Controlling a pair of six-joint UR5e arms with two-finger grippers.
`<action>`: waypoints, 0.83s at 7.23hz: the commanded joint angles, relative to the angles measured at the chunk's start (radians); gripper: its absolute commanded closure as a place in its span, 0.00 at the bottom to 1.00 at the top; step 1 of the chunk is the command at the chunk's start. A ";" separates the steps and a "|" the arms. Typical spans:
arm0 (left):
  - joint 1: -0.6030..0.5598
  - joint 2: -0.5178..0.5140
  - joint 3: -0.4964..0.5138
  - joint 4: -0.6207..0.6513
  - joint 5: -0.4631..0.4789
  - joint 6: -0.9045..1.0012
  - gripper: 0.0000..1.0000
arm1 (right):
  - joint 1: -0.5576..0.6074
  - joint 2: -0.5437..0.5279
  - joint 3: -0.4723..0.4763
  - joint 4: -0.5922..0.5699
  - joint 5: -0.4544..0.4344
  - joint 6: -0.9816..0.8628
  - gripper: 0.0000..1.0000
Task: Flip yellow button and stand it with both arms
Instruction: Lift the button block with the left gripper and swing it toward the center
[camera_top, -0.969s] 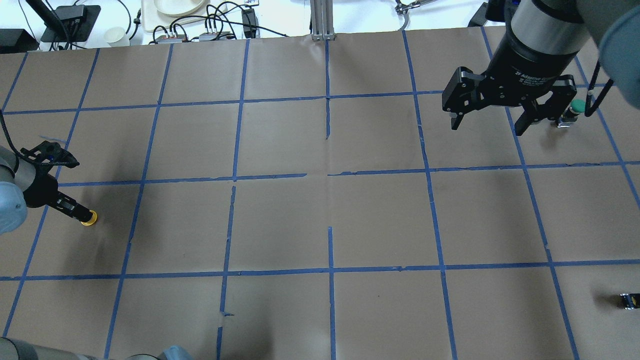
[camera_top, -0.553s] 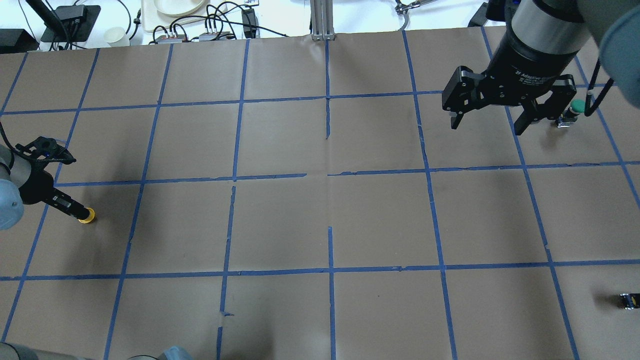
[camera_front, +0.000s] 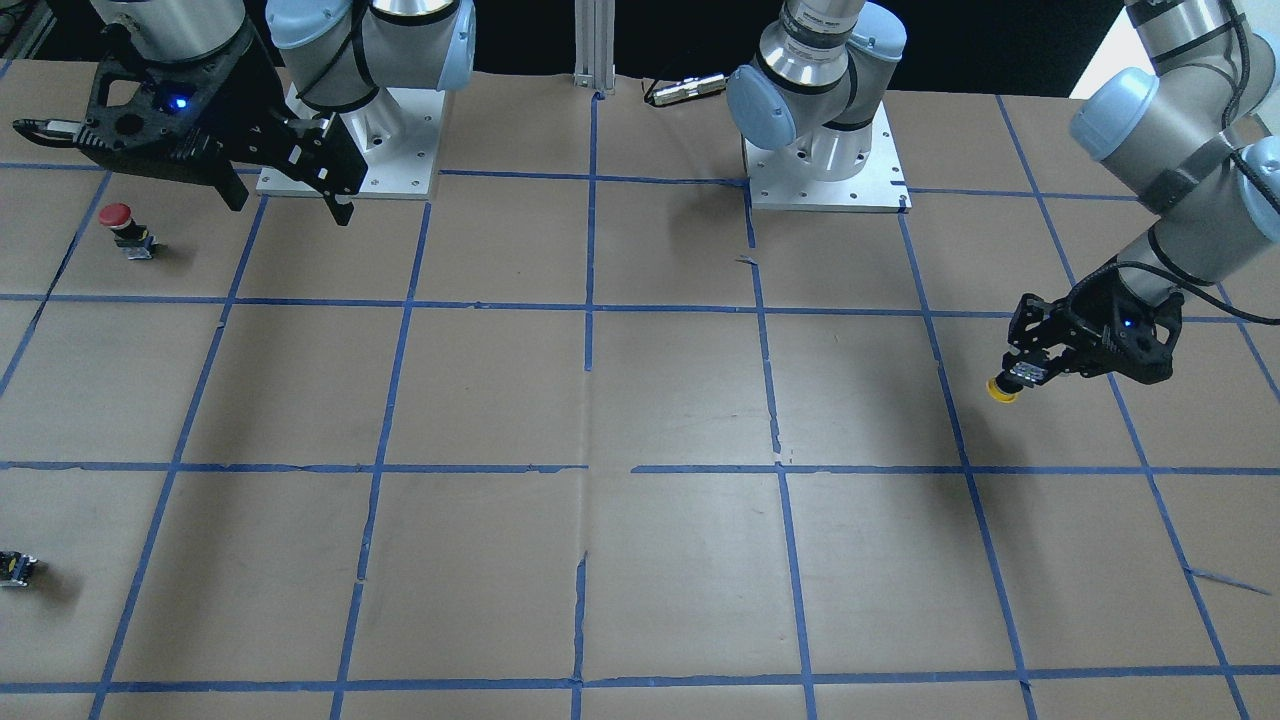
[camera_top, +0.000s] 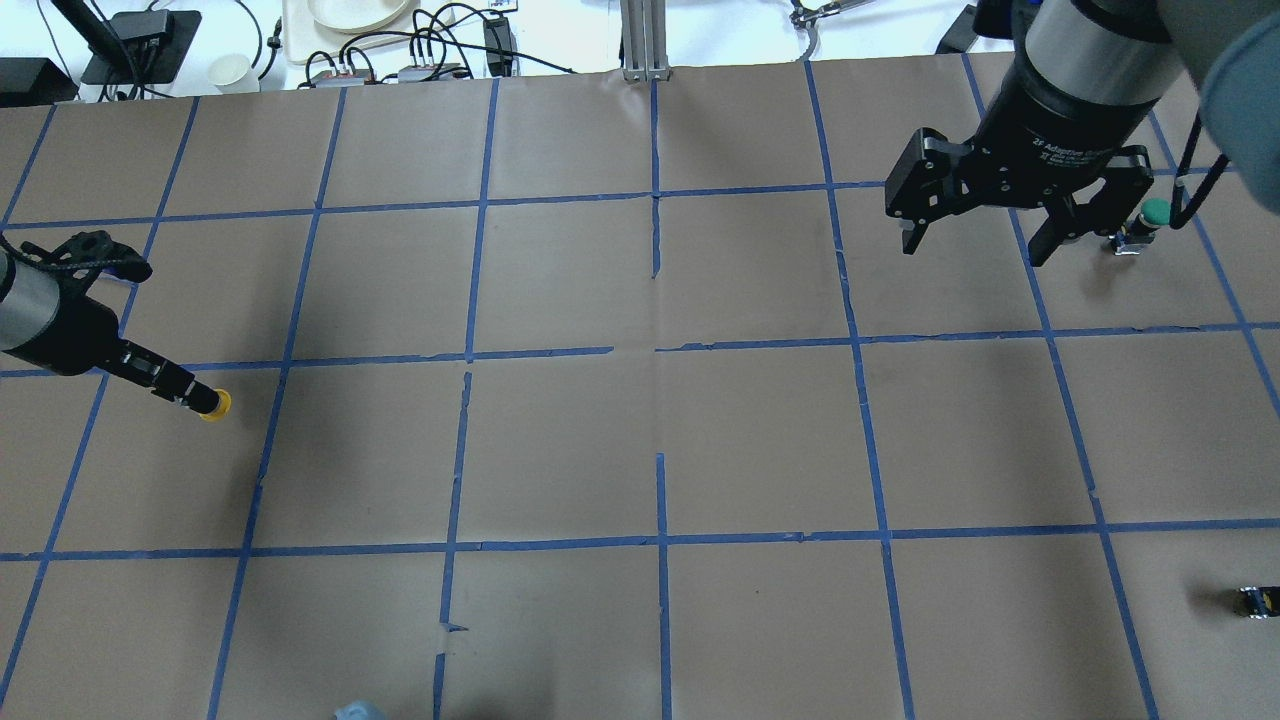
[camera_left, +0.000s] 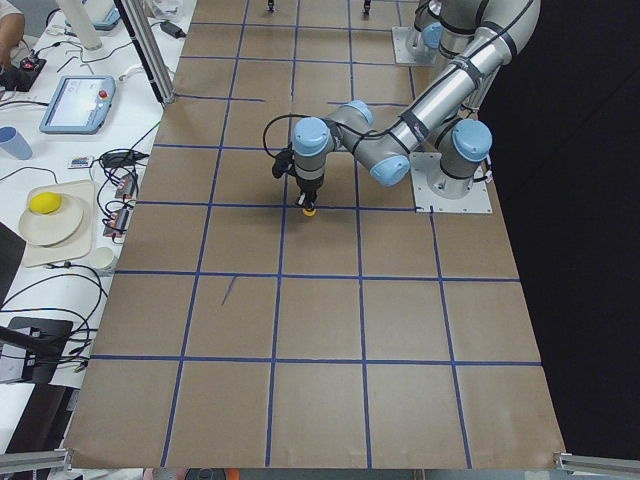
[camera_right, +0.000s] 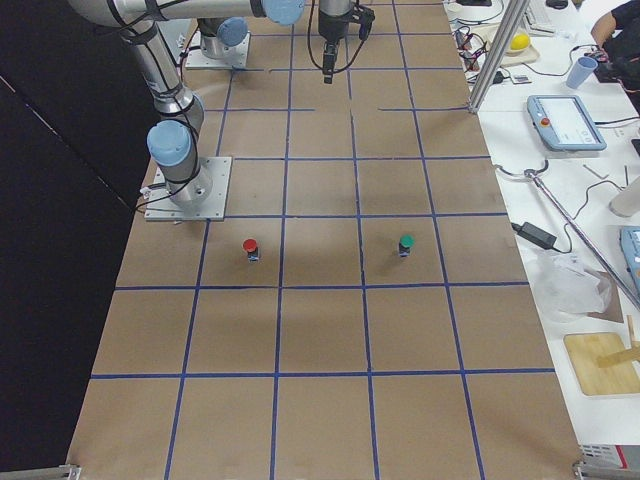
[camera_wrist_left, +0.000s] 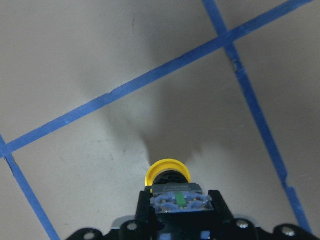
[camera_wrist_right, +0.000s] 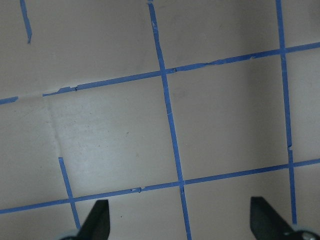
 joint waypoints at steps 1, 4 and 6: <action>-0.088 0.055 0.147 -0.345 -0.216 -0.124 0.97 | 0.000 -0.001 -0.002 0.000 -0.008 -0.005 0.00; -0.157 0.103 0.165 -0.536 -0.742 -0.352 0.97 | -0.005 -0.001 0.000 0.026 0.004 0.010 0.00; -0.299 0.109 0.168 -0.526 -0.973 -0.550 0.97 | -0.029 -0.040 -0.003 0.020 -0.037 0.015 0.00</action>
